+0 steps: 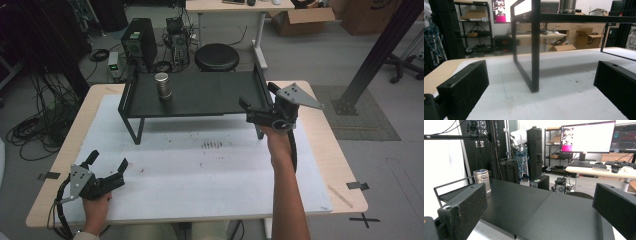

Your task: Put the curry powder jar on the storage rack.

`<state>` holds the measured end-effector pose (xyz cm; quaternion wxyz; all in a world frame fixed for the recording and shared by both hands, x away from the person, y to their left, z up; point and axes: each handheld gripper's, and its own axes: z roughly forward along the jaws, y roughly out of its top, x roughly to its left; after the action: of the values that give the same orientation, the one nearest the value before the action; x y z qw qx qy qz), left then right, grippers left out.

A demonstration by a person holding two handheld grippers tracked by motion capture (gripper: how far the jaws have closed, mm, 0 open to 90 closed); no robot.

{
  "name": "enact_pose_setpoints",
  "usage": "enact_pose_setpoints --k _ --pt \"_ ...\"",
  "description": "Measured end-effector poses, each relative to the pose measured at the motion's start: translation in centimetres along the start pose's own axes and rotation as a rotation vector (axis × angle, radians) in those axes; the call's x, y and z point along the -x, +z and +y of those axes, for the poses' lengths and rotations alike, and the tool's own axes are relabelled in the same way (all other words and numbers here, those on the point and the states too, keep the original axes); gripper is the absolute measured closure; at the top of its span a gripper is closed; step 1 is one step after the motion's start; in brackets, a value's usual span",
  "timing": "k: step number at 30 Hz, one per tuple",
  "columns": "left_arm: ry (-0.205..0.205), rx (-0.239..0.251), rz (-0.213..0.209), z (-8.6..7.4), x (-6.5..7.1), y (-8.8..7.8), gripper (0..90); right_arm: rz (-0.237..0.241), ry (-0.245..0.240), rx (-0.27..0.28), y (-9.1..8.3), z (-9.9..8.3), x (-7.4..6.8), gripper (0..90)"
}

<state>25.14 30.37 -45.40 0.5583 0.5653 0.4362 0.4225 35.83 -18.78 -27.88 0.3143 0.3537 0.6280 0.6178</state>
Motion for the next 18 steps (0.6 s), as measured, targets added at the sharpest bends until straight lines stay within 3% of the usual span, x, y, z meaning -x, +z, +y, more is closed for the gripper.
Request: enact_pose_setpoints --k 18 --pt "0.0 0.004 0.0 0.0 0.0 0.0 0.2 -0.033 0.003 0.012 -2.4 -2.2 0.5 0.0"
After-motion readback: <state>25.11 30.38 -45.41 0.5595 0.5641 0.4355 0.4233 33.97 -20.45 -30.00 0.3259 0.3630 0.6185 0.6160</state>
